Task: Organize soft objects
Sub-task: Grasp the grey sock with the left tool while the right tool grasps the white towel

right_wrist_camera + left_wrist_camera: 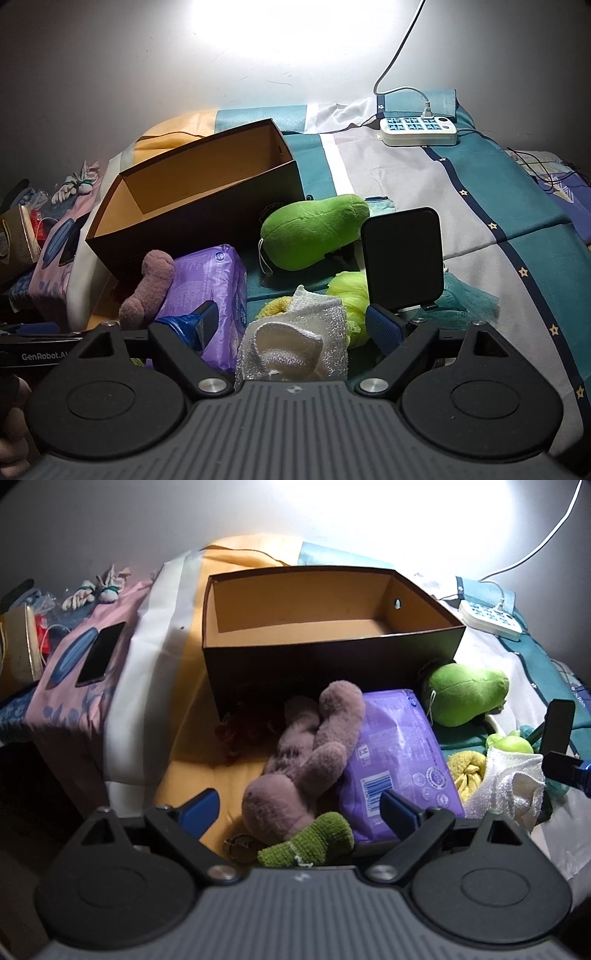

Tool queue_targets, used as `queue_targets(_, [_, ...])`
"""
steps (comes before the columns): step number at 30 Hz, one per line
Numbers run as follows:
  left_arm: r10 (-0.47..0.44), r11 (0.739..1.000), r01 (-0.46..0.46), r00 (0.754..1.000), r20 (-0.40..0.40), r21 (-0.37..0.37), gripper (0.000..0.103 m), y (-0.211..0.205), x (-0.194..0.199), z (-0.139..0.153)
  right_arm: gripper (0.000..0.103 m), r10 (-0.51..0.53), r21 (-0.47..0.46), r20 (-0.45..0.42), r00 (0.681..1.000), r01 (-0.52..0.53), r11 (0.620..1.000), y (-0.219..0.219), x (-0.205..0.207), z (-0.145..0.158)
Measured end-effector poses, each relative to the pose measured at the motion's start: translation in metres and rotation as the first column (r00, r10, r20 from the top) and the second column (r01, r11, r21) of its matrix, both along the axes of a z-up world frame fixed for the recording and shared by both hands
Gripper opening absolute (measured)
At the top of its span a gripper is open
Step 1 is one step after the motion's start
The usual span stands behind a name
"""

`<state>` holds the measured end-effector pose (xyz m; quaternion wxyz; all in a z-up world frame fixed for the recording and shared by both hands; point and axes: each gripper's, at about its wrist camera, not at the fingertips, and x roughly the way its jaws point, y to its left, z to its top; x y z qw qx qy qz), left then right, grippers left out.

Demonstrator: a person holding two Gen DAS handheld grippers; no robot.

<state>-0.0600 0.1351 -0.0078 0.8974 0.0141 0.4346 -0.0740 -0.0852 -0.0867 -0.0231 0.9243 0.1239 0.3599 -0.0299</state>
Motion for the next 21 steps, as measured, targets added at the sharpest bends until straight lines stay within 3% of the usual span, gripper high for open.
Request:
queue_targets(3, [-0.030,0.999,0.030,1.000,-0.004,-0.044,0.093,0.011,-0.007,-0.004,0.073,0.012,0.019,-0.003,1.000,-0.012,1.000,-0.004,-0.003,-0.001])
queue_targets(5, [-0.112,0.990,0.110,0.993,-0.019,-0.087,0.093,0.016,-0.017,-0.007,0.073,0.048,0.033,-0.011,0.999,-0.048,0.998,-0.006,-0.006,-0.003])
queue_targets(8, [-0.278,0.954,0.270,0.960,-0.046,-0.131,0.093,0.012,-0.038,-0.014,0.073,0.099,0.034,-0.030,0.995,-0.098,0.995,-0.004,-0.011,-0.008])
queue_targets(12, [-0.402,0.912,0.389,0.911,-0.091,-0.134,0.093,-0.012,-0.055,-0.033,0.072,0.155,0.079,-0.058,0.986,-0.150,0.986,0.000,-0.013,-0.016])
queue_targets(18, [-0.453,0.890,0.437,0.879,-0.150,-0.129,0.093,-0.041,-0.049,-0.056,0.072,0.116,0.035,-0.070,0.991,-0.114,0.993,0.000,-0.014,-0.020])
queue_targets(21, [-0.439,0.899,0.428,0.880,-0.182,-0.094,0.092,-0.050,-0.044,-0.066,0.071,0.105,0.022,-0.079,0.991,-0.103,0.994,-0.003,-0.013,-0.025])
